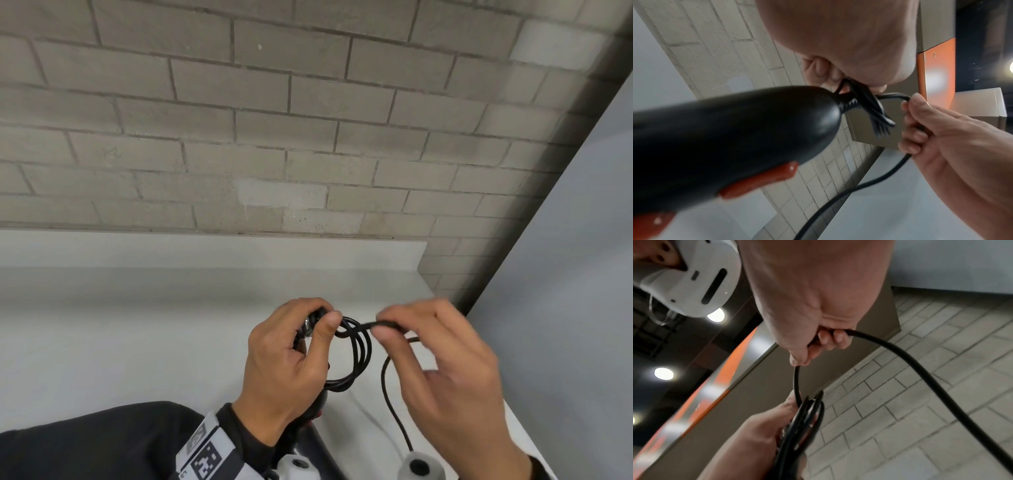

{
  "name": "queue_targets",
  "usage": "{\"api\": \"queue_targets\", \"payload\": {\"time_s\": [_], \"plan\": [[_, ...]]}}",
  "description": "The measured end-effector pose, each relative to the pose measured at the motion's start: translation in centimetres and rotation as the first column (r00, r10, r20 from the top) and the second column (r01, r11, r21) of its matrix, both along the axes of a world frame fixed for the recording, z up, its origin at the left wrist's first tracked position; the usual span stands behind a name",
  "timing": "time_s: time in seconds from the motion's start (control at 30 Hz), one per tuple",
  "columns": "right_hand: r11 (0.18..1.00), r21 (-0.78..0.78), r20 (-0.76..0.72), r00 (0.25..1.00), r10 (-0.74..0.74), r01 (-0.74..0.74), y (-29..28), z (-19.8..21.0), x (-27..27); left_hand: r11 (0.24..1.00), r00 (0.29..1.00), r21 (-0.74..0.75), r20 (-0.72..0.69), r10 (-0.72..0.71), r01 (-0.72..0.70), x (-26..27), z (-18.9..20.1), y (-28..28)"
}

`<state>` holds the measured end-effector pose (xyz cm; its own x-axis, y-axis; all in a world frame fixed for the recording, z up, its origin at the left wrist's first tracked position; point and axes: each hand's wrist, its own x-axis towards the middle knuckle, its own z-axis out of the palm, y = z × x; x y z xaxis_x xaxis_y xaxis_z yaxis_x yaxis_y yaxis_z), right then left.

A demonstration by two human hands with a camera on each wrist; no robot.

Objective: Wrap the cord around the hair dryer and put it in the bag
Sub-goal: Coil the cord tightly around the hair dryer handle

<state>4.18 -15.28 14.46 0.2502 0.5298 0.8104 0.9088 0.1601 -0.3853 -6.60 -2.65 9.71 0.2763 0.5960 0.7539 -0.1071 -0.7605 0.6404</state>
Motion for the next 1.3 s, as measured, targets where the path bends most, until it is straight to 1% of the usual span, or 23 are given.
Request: {"api": "queue_targets", "payload": {"time_s": [0.1, 0.2, 0.33, 0.4, 0.5, 0.57, 0.6, 0.67, 0.73, 0.77, 0.83, 0.9, 0.97, 1.13, 1.2, 1.3], "plan": [[1.000, 0.008, -0.052, 0.998, 0.029, -0.029, 1.2, 1.9, -0.2, 0.997, 0.999, 0.058, -0.008, -0.050, 0.050, -0.3, 0.1, -0.1], [0.995, -0.013, -0.106, 0.989, 0.099, -0.100, 2.3, 2.8, -0.5, 0.990, 0.995, 0.101, -0.031, -0.094, 0.097, -0.7, 0.5, -0.1], [0.986, -0.043, -0.234, 0.961, 0.148, -0.162, 3.2, 2.7, -0.9, 0.983, 0.994, 0.165, -0.085, -0.063, 0.077, -1.0, 0.6, -0.2], [0.980, -0.044, -0.322, 0.931, 0.169, -0.193, 3.3, 2.4, -0.9, 0.980, 0.994, 0.186, -0.088, -0.061, 0.077, -1.0, 0.4, -0.1], [0.978, -0.027, -0.417, 0.891, 0.178, -0.208, 3.4, 1.9, -0.7, 0.975, 0.995, 0.208, -0.077, -0.066, 0.081, -1.0, 0.4, -0.1], [0.973, -0.011, -0.507, 0.840, 0.194, -0.232, 3.5, 1.5, -0.7, 0.974, 0.995, 0.208, -0.055, -0.082, 0.092, -1.0, 0.3, -0.1], [0.969, -0.002, -0.567, 0.798, 0.203, -0.247, 3.5, 1.4, -0.7, 0.974, 0.995, 0.205, -0.044, -0.091, 0.098, -1.0, 0.2, 0.0], [0.963, 0.012, -0.696, 0.689, 0.202, -0.270, 3.6, 1.0, -0.5, 0.973, 0.995, 0.207, -0.018, -0.101, 0.102, -1.0, 0.1, 0.0], [0.959, 0.012, -0.783, 0.594, 0.185, -0.283, 3.7, 0.5, -0.4, 0.972, 0.995, 0.216, 0.003, -0.099, 0.096, -1.0, -0.1, 0.1], [0.958, 0.005, -0.806, 0.566, 0.173, -0.286, 3.7, 0.1, -0.4, 0.971, 0.995, 0.219, 0.010, -0.099, 0.094, -0.9, -0.1, 0.1], [0.960, 0.000, -0.828, 0.538, 0.157, -0.281, 3.8, -0.7, -0.5, 0.972, 0.995, 0.216, 0.022, -0.098, 0.091, -0.9, -0.3, 0.1], [0.959, 0.007, -0.839, 0.520, 0.160, -0.284, 3.8, -1.4, -0.7, 0.976, 0.995, 0.203, 0.036, -0.092, 0.083, -0.9, -0.4, 0.1], [0.948, -0.004, -0.843, 0.512, 0.168, -0.318, 3.5, -1.8, -0.9, 0.979, 0.995, 0.189, 0.044, -0.084, 0.075, -0.9, -0.5, 0.0], [0.886, -0.030, -0.796, 0.548, 0.258, -0.462, 2.3, -2.9, -1.0, 0.991, 0.998, 0.129, 0.045, -0.032, 0.026, -0.7, -0.4, 0.0], [0.881, -0.066, -0.799, 0.554, 0.235, -0.469, 2.1, -3.2, -1.1, 0.994, 0.998, 0.106, 0.047, -0.028, 0.023, -0.7, -0.4, 0.1], [0.893, -0.106, -0.812, 0.556, 0.177, -0.438, 2.2, -3.4, -1.3, 0.997, 0.999, 0.081, 0.039, 0.000, -0.003, -0.8, -0.4, 0.2]]}}
